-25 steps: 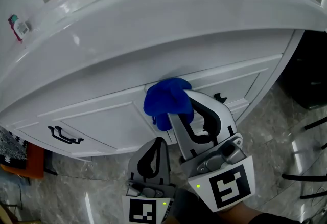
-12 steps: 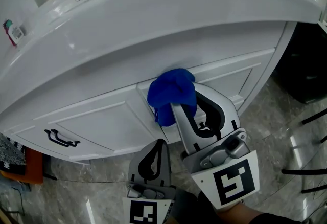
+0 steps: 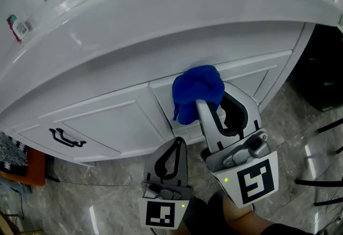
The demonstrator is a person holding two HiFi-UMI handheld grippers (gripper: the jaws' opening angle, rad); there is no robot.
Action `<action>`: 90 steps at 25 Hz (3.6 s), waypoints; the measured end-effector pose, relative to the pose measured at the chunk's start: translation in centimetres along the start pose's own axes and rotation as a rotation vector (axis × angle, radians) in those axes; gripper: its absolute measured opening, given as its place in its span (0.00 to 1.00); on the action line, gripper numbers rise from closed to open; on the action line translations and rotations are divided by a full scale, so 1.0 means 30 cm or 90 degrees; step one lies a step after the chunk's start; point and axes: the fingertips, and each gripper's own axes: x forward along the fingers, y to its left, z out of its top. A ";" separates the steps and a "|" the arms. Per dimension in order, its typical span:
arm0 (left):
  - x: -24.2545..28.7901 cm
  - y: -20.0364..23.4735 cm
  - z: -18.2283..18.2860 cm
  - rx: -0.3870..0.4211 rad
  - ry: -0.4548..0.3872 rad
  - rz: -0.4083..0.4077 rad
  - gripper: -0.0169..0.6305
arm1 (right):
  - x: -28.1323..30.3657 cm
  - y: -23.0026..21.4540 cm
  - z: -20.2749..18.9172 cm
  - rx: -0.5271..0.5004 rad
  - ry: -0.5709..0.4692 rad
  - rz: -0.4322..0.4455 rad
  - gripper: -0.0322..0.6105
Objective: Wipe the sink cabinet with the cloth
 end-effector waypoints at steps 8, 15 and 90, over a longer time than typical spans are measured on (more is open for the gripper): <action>0.034 -0.042 -0.001 0.013 -0.029 -0.025 0.03 | -0.023 -0.020 0.012 -0.065 -0.035 0.007 0.14; 0.019 -0.050 -0.003 0.039 -0.010 -0.037 0.03 | -0.021 -0.007 -0.001 -0.123 -0.024 -0.010 0.14; 0.031 -0.074 -0.016 -0.012 -0.010 -0.038 0.03 | -0.211 -0.458 -0.007 -0.131 -0.029 -0.267 0.14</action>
